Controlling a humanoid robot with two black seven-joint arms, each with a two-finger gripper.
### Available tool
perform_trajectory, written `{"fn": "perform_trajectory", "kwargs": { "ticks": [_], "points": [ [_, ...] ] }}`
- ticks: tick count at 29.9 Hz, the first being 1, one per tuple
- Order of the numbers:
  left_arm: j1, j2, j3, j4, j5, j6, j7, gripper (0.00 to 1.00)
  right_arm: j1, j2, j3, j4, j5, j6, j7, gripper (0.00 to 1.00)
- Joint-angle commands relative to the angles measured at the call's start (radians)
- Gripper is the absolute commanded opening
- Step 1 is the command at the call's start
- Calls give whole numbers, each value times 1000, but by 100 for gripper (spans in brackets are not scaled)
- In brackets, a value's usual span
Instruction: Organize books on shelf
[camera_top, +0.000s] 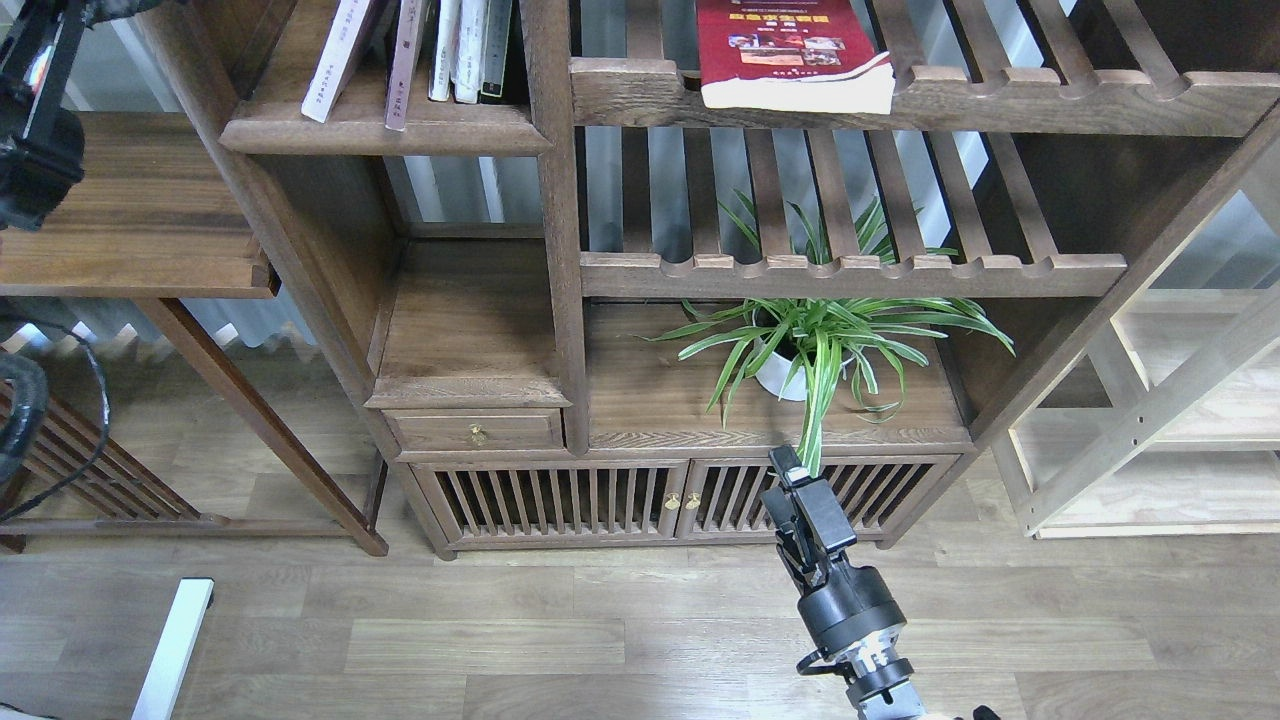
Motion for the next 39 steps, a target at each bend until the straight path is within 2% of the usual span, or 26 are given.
{"fn": "perform_trajectory", "kwargs": {
  "ticks": [1,15,24,30,35,39],
  "points": [
    [38,27,-37,-72,-4,16,0,99,14,0,1,16,-1,0,0,99],
    [149,52,-192,-230,-147,21,0,99,106,0,1,11,3,0,3,96],
    [198,21,-286,-268,-198,12,0,98,133,0,3,5,6,0,2,98],
    [288,3,-283,-380,-204,27,0,98,142,0,14,7,17,0,14,98],
    [339,3,-272,-426,-233,36,0,99,149,0,24,8,32,0,6,98],
    [434,-13,-289,-490,-239,27,0,99,156,0,72,22,34,0,8,99]
  ]
}}
